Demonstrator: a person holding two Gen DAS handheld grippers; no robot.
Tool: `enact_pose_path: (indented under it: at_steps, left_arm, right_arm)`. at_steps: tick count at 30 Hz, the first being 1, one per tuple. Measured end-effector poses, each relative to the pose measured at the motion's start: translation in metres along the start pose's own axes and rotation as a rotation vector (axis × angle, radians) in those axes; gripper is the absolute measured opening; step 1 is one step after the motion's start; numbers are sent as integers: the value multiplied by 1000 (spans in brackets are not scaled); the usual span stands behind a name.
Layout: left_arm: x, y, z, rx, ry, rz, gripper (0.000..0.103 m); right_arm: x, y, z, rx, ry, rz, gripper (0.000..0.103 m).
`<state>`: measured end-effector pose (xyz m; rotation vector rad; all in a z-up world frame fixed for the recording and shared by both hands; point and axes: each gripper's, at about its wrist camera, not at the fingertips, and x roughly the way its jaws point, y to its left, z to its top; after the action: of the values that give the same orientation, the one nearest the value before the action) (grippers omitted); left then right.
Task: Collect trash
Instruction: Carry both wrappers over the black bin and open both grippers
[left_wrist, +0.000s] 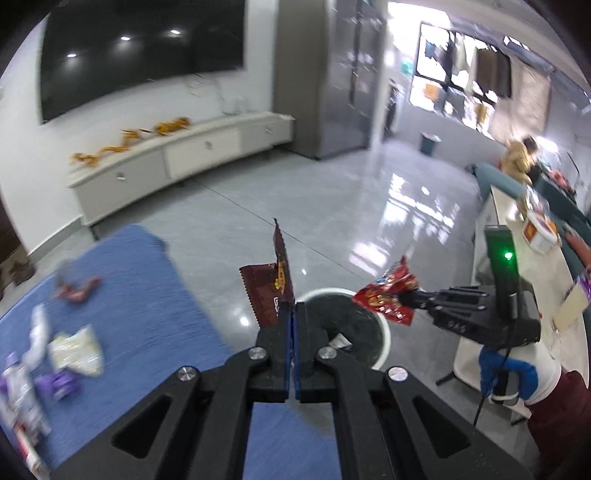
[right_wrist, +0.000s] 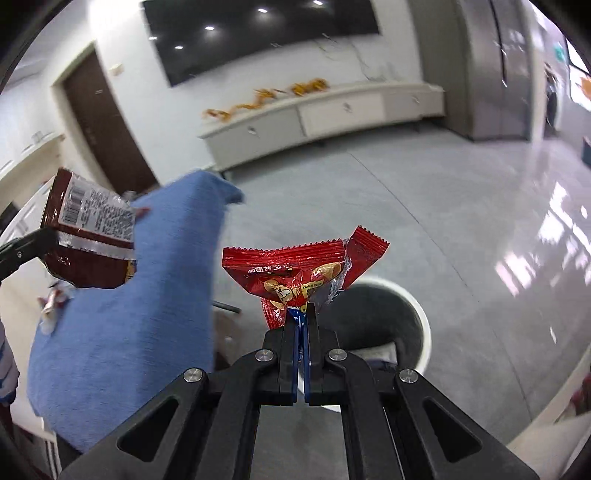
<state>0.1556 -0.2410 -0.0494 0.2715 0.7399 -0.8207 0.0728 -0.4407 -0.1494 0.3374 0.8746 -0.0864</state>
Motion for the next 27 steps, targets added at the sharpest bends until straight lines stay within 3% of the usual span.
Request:
enact_pose_path:
  at_steps: [6, 15, 17, 19, 25, 26, 27]
  left_arm:
    - [92, -28, 19, 6, 114, -81, 1]
    - [179, -38, 22, -53, 217, -148, 3]
    - [195, -36, 19, -78, 244, -173, 3]
    - [206, -35, 14, -83, 270, -165, 3]
    - [208, -29, 9, -115, 277, -185, 4]
    - [208, -29, 10, -118, 278, -185, 6]
    - [208, -29, 10, -120, 279, -186, 16]
  right_arm:
    - [48, -48, -15, 98, 84, -41, 2]
    - [106, -77, -23, 165, 172, -81, 8]
    - [113, -84, -25, 191, 168, -81, 20]
    - [119, -84, -25, 193, 176, -109, 35]
    - [117, -86, -28, 192, 169, -124, 37]
    - [110, -84, -28, 195, 155, -125, 37]
    - [104, -82, -29, 193, 146, -129, 38]
